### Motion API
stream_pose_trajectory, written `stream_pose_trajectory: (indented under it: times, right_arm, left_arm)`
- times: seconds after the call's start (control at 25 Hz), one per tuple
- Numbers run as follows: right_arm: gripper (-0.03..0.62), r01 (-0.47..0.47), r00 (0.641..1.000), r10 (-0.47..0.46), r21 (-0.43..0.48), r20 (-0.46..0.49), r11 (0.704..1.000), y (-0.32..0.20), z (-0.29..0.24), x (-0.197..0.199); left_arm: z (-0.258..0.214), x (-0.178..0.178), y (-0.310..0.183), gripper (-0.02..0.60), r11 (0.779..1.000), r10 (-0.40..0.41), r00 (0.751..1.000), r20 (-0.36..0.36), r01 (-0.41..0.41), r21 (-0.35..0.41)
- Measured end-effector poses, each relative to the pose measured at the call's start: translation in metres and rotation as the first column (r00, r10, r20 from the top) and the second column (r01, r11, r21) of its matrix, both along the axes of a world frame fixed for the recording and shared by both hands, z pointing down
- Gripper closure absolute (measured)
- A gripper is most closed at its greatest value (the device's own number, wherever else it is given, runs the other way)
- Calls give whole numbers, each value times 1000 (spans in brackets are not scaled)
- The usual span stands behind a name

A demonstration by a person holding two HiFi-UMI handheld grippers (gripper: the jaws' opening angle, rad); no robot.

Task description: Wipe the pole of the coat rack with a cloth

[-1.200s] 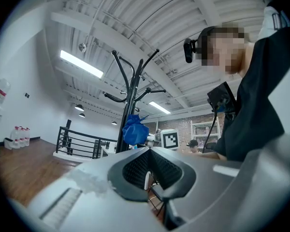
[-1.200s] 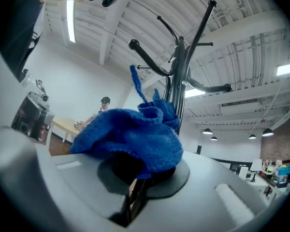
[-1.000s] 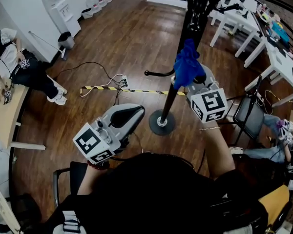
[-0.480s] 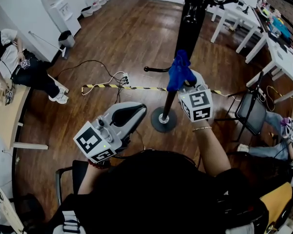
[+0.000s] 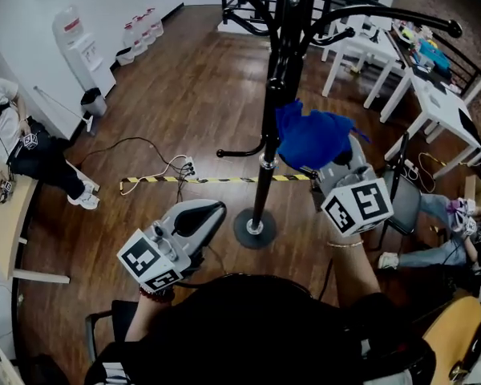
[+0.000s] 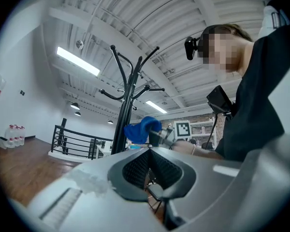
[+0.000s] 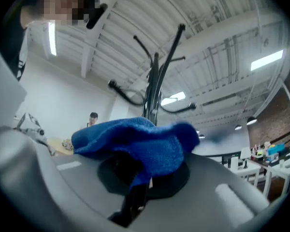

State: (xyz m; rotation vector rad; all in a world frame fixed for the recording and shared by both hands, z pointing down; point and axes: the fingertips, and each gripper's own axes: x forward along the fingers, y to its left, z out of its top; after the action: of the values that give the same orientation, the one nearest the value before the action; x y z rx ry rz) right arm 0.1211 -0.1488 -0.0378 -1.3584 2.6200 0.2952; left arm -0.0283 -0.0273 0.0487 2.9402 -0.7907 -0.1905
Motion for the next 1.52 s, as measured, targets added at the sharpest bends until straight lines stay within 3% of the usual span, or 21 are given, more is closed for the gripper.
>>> stream_pose_trajectory:
  times: [0.16, 0.28, 0.44, 0.6, 0.96, 1.52]
  right_arm:
    - [574, -136, 991, 133, 171, 26, 976, 5, -94, 53]
    - [574, -186, 982, 184, 266, 32, 946, 4, -145, 77]
    - [574, -221, 975, 210, 325, 67, 920, 10, -191, 95]
    - [574, -232, 972, 207, 330, 110, 915, 18, -219, 112]
    - [574, -208, 978, 203, 341, 50, 917, 10, -228, 94]
    - [574, -104, 981, 145, 285, -130, 953, -37, -181, 24]
  left_arm:
    - [-5, 10, -5, 577, 999, 44, 999, -14, -44, 16]
    - [-13, 13, -8, 577, 999, 34, 999, -32, -33, 23]
    - [-23, 17, -13, 577, 998, 35, 999, -34, -34, 44]
    - [-20, 30, -12, 577, 998, 59, 998, -18, -59, 39]
    - [-7, 31, -15, 577, 999, 42, 999, 6, -42, 20]
    - [-6, -4, -2, 577, 996, -85, 996, -17, 86, 26]
